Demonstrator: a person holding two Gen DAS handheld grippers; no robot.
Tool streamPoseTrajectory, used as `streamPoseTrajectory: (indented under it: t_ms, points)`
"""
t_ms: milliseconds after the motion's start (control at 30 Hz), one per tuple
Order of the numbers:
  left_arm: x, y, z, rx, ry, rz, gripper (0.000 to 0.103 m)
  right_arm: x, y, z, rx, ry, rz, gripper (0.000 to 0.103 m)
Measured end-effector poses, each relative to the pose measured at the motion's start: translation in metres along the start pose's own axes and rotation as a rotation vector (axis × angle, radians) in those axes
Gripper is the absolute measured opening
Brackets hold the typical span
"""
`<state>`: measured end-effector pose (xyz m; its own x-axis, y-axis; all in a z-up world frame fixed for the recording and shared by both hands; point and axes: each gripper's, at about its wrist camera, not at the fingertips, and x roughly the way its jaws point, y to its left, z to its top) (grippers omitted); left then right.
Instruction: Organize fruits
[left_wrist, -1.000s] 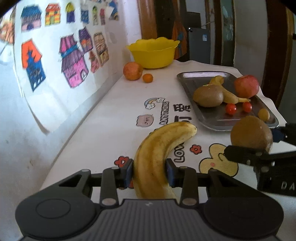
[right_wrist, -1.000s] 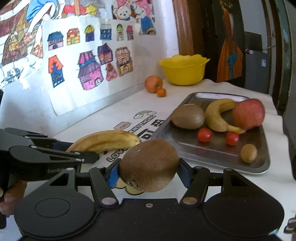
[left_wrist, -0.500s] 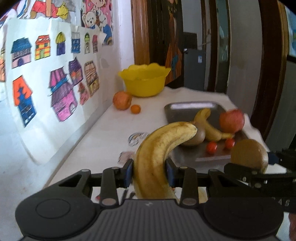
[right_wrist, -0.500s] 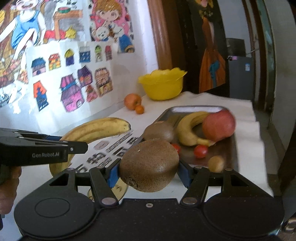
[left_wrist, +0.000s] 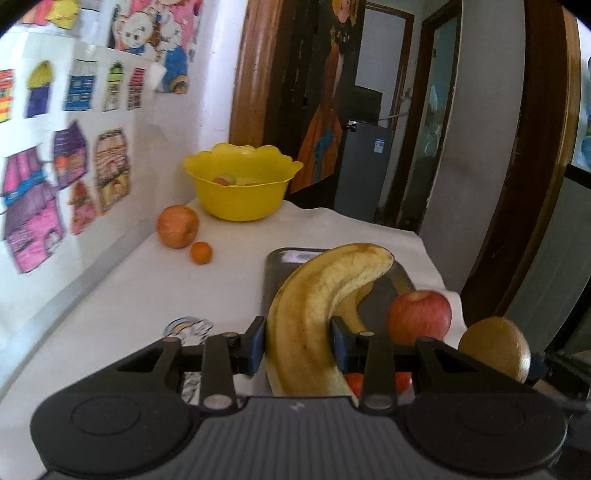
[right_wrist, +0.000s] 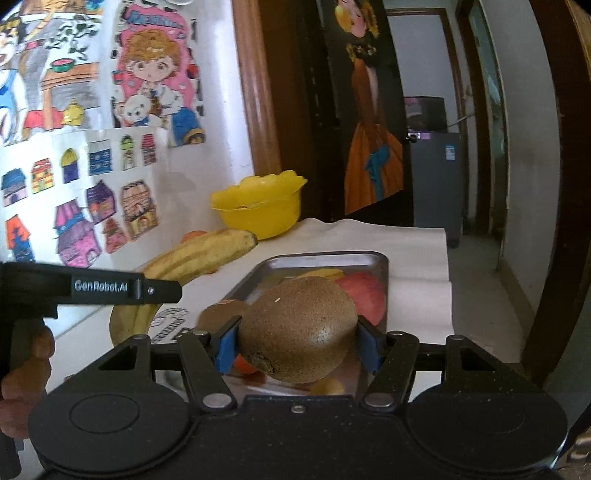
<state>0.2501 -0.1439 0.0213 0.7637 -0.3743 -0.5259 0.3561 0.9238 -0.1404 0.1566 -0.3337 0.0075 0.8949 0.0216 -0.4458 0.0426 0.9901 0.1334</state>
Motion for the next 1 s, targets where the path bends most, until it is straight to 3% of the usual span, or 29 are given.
streamPoseTrajectory:
  t_ms: [333,600,1000]
  points:
    - [0.059,-0.014,0.026,0.028,0.011,-0.008,0.04,0.043,-0.007,-0.006,0.014,0.058,0.023,0.065]
    - [0.097,-0.016,0.027,0.044,0.066,0.006,0.04,0.063,-0.005,-0.011,0.021,0.096,0.036,0.065]
    - [0.106,-0.019,0.025,0.044,0.076,0.014,0.041,0.067,-0.002,-0.012,0.015,0.102,0.034,0.065]
